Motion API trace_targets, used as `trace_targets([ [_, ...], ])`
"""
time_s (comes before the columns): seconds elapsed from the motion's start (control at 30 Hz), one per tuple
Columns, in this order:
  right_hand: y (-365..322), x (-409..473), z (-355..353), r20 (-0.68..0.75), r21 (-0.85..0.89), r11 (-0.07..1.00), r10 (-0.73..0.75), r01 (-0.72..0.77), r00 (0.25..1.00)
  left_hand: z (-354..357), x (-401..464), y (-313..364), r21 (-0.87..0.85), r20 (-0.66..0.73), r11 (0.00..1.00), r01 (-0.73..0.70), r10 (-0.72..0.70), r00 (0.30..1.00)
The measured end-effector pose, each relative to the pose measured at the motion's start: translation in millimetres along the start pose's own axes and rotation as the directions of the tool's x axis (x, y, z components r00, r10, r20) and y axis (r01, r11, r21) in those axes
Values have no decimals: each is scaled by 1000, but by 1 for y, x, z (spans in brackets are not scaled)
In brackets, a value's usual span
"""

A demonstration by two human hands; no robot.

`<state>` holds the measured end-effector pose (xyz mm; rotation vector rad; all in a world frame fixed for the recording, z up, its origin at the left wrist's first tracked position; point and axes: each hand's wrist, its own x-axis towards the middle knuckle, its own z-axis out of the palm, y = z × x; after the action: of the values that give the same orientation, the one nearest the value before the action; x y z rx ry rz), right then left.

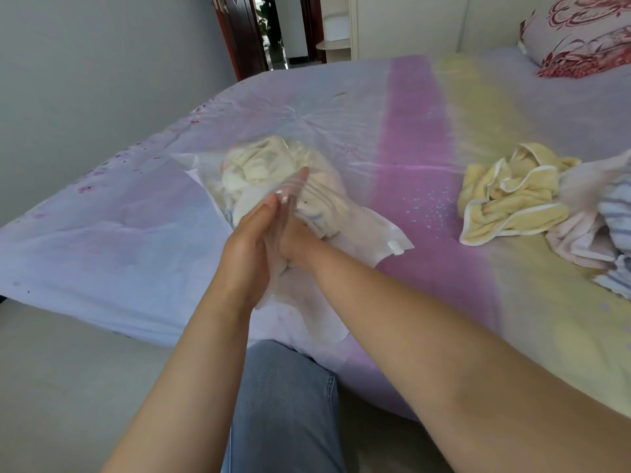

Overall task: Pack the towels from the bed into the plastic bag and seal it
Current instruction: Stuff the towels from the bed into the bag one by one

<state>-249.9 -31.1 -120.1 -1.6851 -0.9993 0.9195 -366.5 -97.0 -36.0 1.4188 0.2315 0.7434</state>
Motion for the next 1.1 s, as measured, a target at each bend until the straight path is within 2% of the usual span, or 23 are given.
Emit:
trace_targets([
  [0.1,33,54,-2,16,3,999,-35,35,999,-11,11,1,-23,-71,999,-22,21,997],
  [0.17,18,31,-5,1,74,997,-11,11,1000,-14,18,1,-39,-156,999,-22,16,988],
  [0.23,-12,-7,-14,-21,44,999,-16,16,1000,-9,26,0,-58,-238,998,-33,19,971],
  [0.33,-14,-15,-25,-18,108,994,-11,13,1000,6,38,-4,-96,-293,991,-89,57,954],
  [0.4,-15,-24,-32,11,144,989,43,-44,999,13,45,-9,-95,-325,989,-114,78,943],
  [0.53,-11,-71,-66,-13,253,966,47,-43,999,20,48,-20,103,-287,992,-72,99,953],
  [0.63,11,-119,-98,-103,161,984,-65,82,992,26,43,-23,359,-206,931,-62,143,968],
  [0.67,24,-133,-107,-211,65,986,-139,156,968,29,41,-24,451,-184,890,-63,161,970],
  [0.7,38,-140,-116,-364,-57,977,-212,206,907,31,40,-24,546,-164,835,-66,184,969],
  [0.73,51,-145,-127,-520,-170,962,-271,214,810,32,39,-25,639,-143,766,-71,208,968],
  [0.8,75,-145,-158,-717,-366,925,-352,106,602,34,39,-29,775,-110,629,-64,234,966],
  [0.83,82,-139,-177,-743,-454,891,-375,-6,554,36,40,-32,812,-117,583,-43,234,965],
  [0.87,91,-129,-197,-734,-525,834,-345,-168,585,38,39,-34,830,-132,558,-22,234,963],
  [0.9,99,-121,-215,-715,-568,753,-251,-332,652,41,38,-36,832,-145,555,-11,237,961],
  [0.97,117,-109,-243,-671,-590,601,6,-539,742,47,36,-37,822,-161,570,-5,240,957],
  [1.03,134,-107,-261,-610,-612,543,139,-575,780,49,34,-38,828,-171,561,3,248,954],
  [1.1,139,-109,-267,-538,-688,533,79,-492,839,48,33,-39,832,-186,554,15,253,949],
])
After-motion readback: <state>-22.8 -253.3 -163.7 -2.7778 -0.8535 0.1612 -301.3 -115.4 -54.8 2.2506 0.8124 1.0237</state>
